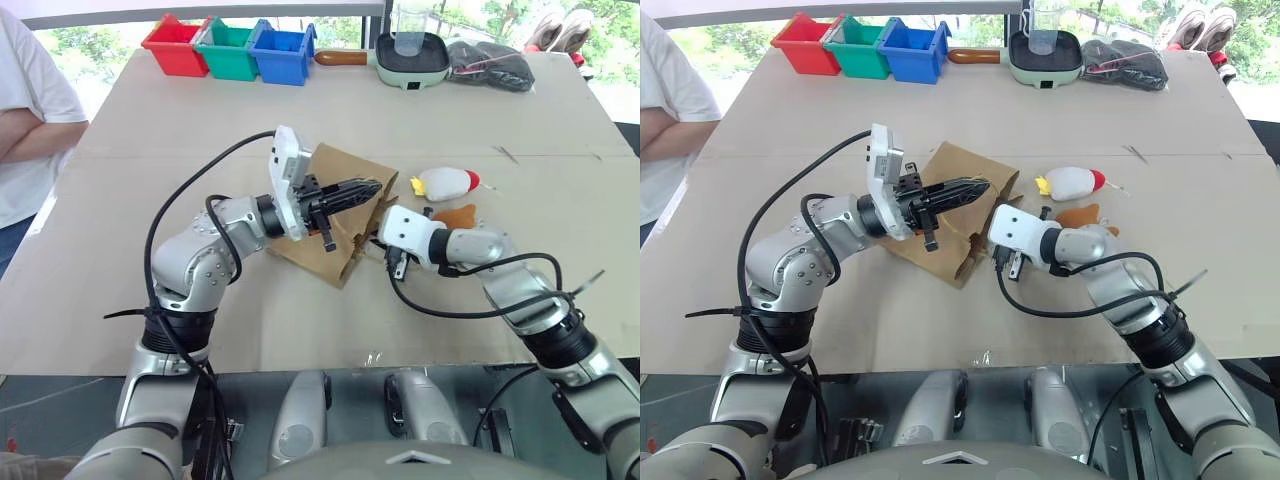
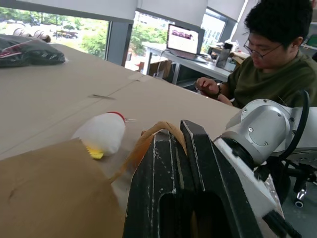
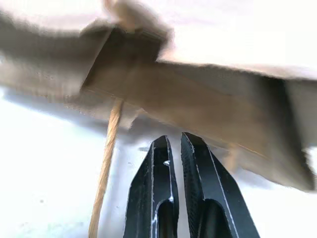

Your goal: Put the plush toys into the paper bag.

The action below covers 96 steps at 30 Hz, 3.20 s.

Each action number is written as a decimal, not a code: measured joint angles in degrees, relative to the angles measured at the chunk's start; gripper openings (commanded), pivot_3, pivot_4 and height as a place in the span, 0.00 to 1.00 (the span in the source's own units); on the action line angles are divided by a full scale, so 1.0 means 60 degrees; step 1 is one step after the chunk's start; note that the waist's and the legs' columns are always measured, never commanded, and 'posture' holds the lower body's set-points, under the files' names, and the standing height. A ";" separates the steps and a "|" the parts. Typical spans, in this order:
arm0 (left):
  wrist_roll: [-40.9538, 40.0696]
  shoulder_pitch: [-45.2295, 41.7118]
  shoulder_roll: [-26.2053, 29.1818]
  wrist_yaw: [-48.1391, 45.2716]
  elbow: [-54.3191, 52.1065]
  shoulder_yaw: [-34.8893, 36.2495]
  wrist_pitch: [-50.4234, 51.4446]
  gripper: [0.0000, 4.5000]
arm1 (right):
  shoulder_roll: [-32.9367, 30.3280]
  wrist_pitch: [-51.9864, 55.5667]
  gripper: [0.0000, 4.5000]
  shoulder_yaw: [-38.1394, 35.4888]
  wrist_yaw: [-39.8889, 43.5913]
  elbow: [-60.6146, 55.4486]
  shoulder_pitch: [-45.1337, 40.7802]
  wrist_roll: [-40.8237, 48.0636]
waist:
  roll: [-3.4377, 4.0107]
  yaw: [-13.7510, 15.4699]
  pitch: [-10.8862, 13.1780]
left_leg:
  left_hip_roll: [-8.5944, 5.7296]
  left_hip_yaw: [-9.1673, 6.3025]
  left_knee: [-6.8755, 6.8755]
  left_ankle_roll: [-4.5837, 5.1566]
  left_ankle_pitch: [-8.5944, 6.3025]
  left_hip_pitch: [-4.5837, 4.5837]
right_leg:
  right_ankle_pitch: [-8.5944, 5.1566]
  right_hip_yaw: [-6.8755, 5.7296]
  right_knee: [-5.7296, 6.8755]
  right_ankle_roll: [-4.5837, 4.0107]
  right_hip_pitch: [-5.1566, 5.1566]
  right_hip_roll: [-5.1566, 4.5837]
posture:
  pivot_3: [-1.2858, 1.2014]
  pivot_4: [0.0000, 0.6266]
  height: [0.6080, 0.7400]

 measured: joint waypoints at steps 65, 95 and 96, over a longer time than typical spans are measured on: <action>-0.0171 -0.0178 0.0389 -0.0994 0.0513 0.1713 -0.0680 0.00 | -0.0504 0.3737 0.29 -0.4365 -0.2317 -0.2047 0.3038 0.1921 | 0.0005 -0.0047 0.0014 | 0.0004 0.0021 -0.0019 0.0001 -0.0001 -0.0001 | -0.0002 0.0025 -0.0011 0.0003 -0.0015 0.0009 | 0.52 0.24 1.00; -0.0119 -0.0512 -0.0117 -0.1209 0.0635 0.1152 -0.0743 0.00 | 0.2887 -0.0021 0.01 -0.0556 0.0807 0.4231 -0.2624 0.3177 | 0.0011 -0.0223 0.0022 | 0.0007 0.0004 -0.0021 0.0000 0.0000 -0.0009 | 0.0000 0.0004 -0.0005 0.0002 -0.0020 0.0006 | 0.52 0.24 1.00; -0.0114 -0.0451 -0.0111 -0.1193 0.0635 0.1173 -0.0763 0.00 | 0.2959 -0.0231 0.14 -0.0473 0.0978 0.4624 -0.2730 0.3093 | 0.0011 -0.0208 0.0022 | 0.0005 0.0005 -0.0018 0.0000 0.0000 -0.0009 | 0.0000 0.0003 -0.0005 0.0002 -0.0019 0.0003 | 0.52 0.24 1.00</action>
